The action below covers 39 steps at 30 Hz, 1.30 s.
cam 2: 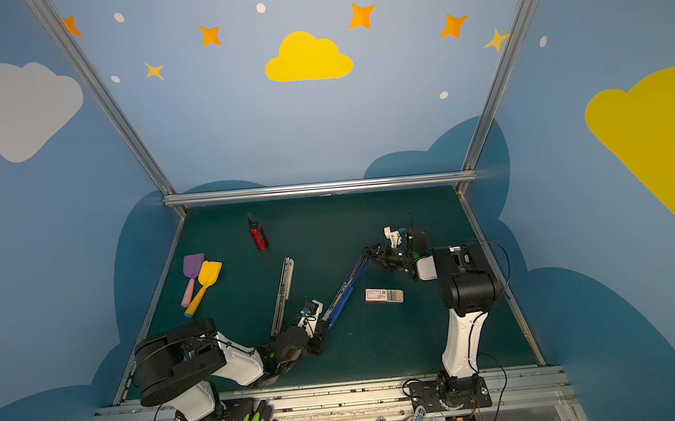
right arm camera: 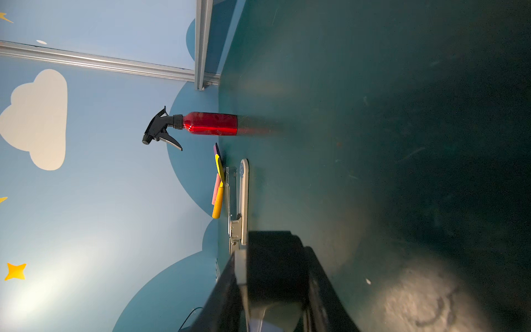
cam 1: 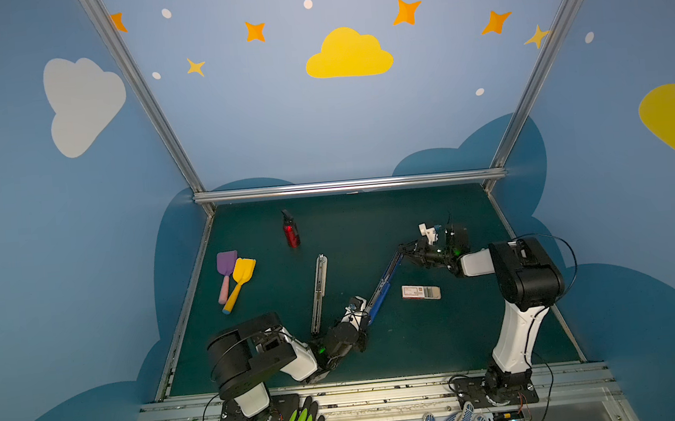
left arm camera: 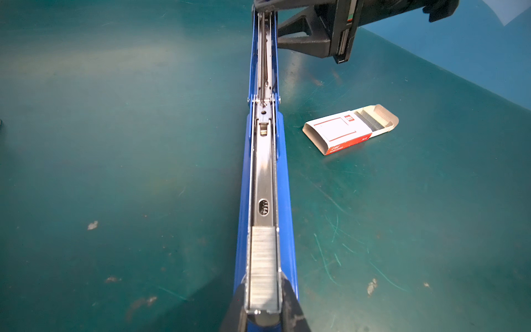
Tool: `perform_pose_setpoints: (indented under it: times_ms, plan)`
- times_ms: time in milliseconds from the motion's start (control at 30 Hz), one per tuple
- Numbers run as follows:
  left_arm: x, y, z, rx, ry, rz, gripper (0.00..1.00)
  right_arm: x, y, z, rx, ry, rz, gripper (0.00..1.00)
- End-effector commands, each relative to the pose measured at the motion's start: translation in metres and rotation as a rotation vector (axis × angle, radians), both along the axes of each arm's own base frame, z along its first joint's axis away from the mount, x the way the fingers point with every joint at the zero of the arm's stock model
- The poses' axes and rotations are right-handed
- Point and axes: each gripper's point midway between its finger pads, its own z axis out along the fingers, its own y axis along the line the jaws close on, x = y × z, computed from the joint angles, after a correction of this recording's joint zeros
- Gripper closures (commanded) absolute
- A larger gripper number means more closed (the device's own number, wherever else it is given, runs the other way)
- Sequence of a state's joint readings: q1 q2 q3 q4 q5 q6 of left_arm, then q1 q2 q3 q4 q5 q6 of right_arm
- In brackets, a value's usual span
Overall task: Load the staples into the stapler
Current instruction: 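Move the right gripper toward the stapler's raised top arm while left gripper holds the base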
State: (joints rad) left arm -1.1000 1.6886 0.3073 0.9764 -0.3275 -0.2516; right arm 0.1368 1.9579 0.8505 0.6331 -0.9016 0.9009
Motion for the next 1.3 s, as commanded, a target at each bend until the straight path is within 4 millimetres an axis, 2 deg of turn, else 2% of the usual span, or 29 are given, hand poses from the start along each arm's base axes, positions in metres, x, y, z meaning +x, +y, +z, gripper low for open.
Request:
perform_pose_setpoints:
  times_ms: [0, 167, 467, 633, 867, 1267]
  plan:
    - [0.007, -0.004, 0.015, -0.02, -0.044, 0.006, 0.88, -0.001, 0.001, 0.004, 0.023, -0.019, 0.02, 0.77]
    - [0.008, -0.005, 0.02, -0.008, -0.049, -0.008, 0.96, -0.007, 0.002, 0.008, -0.038, -0.045, 0.037, 0.8]
    - [0.011, -0.007, 0.03, -0.012, -0.065, -0.021, 0.96, -0.03, 0.022, 0.038, -0.29, -0.204, 0.09, 0.82]
    - [0.013, -0.006, 0.034, -0.017, -0.073, -0.018, 0.96, -0.054, 0.048, 0.049, -0.425, -0.314, 0.167, 0.82]
    - [0.016, -0.003, 0.04, -0.034, -0.087, -0.015, 0.96, -0.081, 0.07, 0.049, -0.545, -0.401, 0.237, 0.83]
    - [0.02, 0.003, 0.049, -0.062, -0.101, -0.002, 0.96, -0.128, 0.101, 0.067, -0.623, -0.541, 0.328, 0.82]
